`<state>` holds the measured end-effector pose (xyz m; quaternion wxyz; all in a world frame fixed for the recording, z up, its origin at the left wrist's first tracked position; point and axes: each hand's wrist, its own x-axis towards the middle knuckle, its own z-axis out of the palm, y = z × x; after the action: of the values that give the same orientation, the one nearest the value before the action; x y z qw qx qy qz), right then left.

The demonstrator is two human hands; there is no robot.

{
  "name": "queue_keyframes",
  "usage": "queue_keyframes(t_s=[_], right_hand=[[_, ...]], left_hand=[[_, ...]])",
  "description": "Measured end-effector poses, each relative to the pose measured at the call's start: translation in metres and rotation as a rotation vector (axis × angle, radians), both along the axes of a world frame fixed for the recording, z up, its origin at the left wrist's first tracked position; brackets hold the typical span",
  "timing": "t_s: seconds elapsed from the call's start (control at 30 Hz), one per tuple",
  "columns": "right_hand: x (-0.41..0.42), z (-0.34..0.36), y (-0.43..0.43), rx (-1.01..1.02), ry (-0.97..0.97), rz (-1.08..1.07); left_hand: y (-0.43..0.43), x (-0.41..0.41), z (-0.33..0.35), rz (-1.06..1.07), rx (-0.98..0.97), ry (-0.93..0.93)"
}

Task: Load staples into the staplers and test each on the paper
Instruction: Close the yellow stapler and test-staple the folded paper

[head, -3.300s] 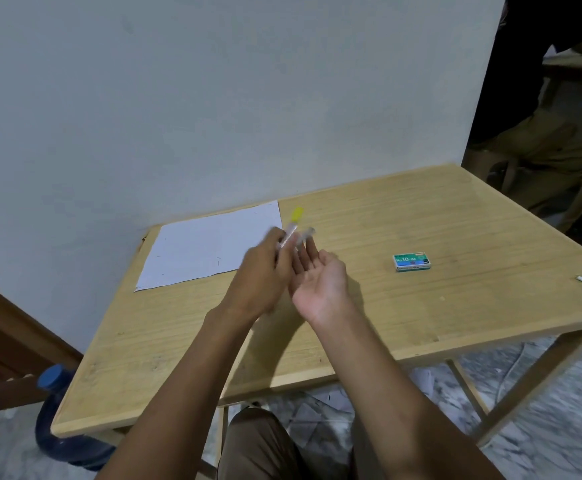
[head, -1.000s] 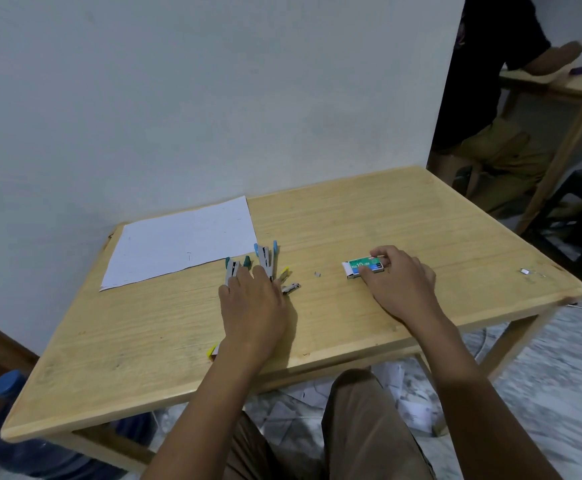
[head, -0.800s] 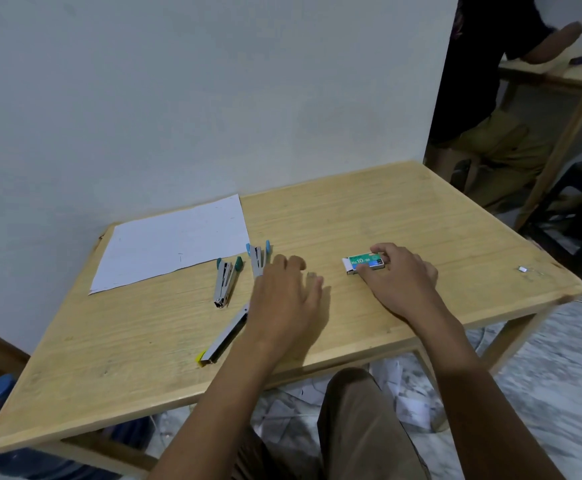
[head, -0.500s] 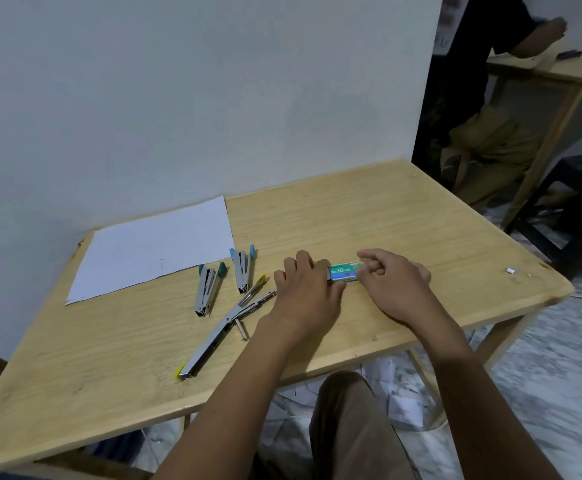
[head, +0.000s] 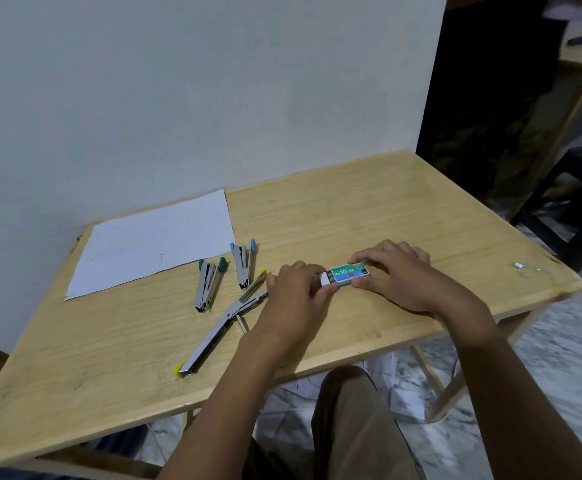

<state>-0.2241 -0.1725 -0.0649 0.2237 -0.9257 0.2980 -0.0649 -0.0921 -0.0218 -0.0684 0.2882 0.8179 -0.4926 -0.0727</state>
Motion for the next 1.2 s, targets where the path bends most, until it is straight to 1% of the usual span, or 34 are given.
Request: queue_keyframes(t_s=[0.27,0.37,0.43,0.5,0.57,0.67,0.83,0.9,1.07,1.2], right_hand=[[-0.007,0.009,-0.007,0.029,0.015,0.005],[0.0,0.011,0.003,-0.025,-0.088,-0.004],[0.007,0.013,0.011,-0.062,-0.15,0.035],[0.016,0.013,0.019,-0.108,-0.122,0.092],[0.023,0.014,0.025,-0.15,-0.04,0.134],[0.03,0.019,0.026,-0.175,0.008,0.135],[0.043,0.017,0.015,-0.074,0.114,0.11],[0.044,0.014,0.011,-0.031,0.12,0.096],[0.038,0.019,0.015,-0.005,0.027,0.166],[0.035,0.018,0.017,0.041,-0.088,0.153]], left_hand=[[0.01,-0.003,-0.004,0.017,-0.04,-0.011],[0.012,-0.005,-0.007,0.023,-0.066,-0.016],[0.013,-0.006,-0.008,0.027,-0.086,-0.033],[0.013,-0.006,-0.01,0.023,-0.099,-0.05],[0.014,-0.006,-0.013,0.018,-0.109,-0.046],[0.015,-0.005,-0.014,0.025,-0.115,-0.042],[0.015,-0.005,-0.014,0.025,-0.116,-0.045],[0.015,-0.005,-0.014,0.027,-0.114,-0.043],[0.015,-0.005,-0.015,0.027,-0.117,-0.047],[0.017,-0.005,-0.016,0.033,-0.126,-0.036]])
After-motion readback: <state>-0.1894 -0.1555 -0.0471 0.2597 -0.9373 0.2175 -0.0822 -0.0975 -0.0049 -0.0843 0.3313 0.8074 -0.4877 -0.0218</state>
